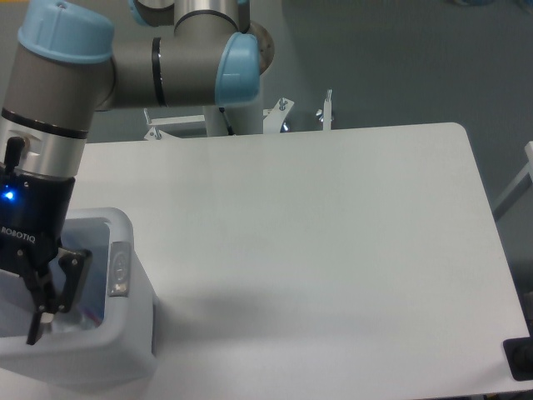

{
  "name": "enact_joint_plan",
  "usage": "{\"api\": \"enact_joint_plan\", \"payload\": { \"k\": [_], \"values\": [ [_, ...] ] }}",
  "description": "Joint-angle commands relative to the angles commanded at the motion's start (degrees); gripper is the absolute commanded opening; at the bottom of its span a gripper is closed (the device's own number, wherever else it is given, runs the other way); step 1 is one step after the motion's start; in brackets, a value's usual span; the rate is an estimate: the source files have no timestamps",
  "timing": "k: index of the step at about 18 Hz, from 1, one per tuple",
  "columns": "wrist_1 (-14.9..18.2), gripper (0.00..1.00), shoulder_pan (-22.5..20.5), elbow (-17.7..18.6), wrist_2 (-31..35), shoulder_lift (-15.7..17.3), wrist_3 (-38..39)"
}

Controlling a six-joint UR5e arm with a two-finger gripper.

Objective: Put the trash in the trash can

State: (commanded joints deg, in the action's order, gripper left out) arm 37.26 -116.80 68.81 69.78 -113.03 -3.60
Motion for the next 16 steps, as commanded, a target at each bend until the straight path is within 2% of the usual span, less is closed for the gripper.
{"api": "enact_joint_plan", "payload": {
  "k": [2,6,9,14,16],
  "values": [
    [0.0,1.0,-2.3,0.3,1.6,0.4,-0.1],
    [0.0,1.0,-5.7,0.2,15.4,0.4,-0.3],
    [0.7,1.0,-9.7,0.4,18.5,0.4,-1.8],
    [4.9,1.0,-14.1,3.2,24.9,2.2,-15.7],
    [8.2,1.0,-15.1,4.2,26.4,3.3,-21.9]
  ]
}}
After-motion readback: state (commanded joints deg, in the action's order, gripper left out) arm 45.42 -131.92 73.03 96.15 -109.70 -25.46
